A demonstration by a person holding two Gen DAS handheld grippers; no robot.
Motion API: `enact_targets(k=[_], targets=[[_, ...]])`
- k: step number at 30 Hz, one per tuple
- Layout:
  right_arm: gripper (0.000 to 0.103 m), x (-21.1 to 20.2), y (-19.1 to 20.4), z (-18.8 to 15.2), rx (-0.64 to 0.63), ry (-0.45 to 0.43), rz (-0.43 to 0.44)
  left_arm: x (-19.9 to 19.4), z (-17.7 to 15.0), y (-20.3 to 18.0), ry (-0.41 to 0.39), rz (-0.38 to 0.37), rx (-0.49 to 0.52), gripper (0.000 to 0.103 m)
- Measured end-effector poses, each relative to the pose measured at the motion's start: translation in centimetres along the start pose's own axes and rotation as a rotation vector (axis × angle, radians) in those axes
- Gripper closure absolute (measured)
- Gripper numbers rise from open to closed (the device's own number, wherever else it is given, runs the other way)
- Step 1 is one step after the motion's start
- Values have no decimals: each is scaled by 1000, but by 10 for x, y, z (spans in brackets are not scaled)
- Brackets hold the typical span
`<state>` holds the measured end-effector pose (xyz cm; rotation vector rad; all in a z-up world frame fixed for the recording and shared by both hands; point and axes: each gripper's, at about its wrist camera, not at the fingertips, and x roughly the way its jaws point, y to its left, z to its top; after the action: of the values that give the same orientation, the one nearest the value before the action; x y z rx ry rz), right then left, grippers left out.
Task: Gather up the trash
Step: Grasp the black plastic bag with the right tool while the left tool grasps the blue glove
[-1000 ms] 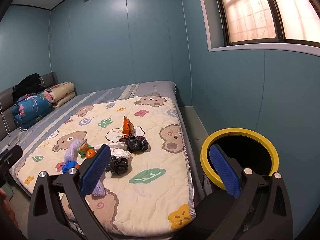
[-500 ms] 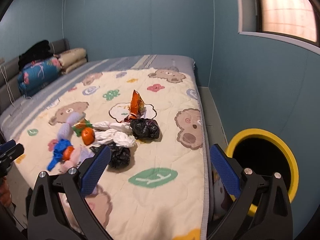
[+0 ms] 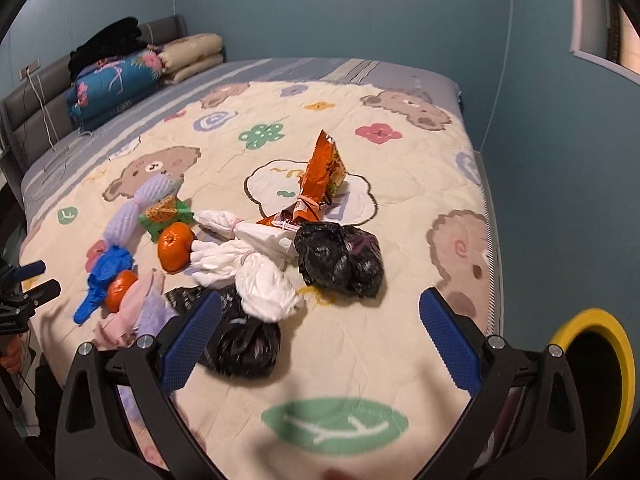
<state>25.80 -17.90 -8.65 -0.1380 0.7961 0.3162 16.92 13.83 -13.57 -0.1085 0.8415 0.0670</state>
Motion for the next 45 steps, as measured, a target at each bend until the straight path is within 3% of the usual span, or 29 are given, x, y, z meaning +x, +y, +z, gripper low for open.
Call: enact_targets(k=[2, 5, 7, 10, 13, 19, 22, 27, 30, 33, 35, 38, 40, 45], targets=[[8, 16, -1, 5, -6, 15, -6, 8, 4, 1, 3, 23, 17, 7], [8, 38, -3, 14, -5, 40, -34, 20, 12, 9, 4, -53, -31, 7], [8, 51, -4, 18, -8, 53, -27, 25, 17, 12, -8, -55, -67, 7], [8, 66, -4, 23, -10, 60, -43, 41, 25, 9, 48, -77, -69, 7], [8, 77, -4, 26, -12, 60, -64, 56, 26, 3, 81, -31, -21, 7], [8, 86, -12, 26, -9, 49, -94, 72, 24, 3, 104, -48, -31, 7], [19, 93, -16, 25, 12, 69, -60, 79, 21, 1, 123, -59, -39, 7], [33, 106, -26, 24, 73, 116, -16, 90, 18, -4, 137, -75, -43, 23], [40, 110, -28, 22, 87, 135, 5, 93, 19, -1, 151, -89, -74, 26], [47, 113, -25, 20, 85, 146, 11, 91, 17, 0, 149, -130, -86, 39], [53, 113, -22, 20, 65, 141, -5, 90, 15, 1, 142, -142, -94, 60], [63, 107, -24, 20, 92, 120, 0, 91, 11, 6, 140, -156, -143, 76], [70, 102, -28, 21, 119, 111, 23, 88, 9, 8, 128, -161, -160, 81], [74, 85, -37, 23, 179, 88, 101, 75, 6, 10, 107, -171, -175, 84]])
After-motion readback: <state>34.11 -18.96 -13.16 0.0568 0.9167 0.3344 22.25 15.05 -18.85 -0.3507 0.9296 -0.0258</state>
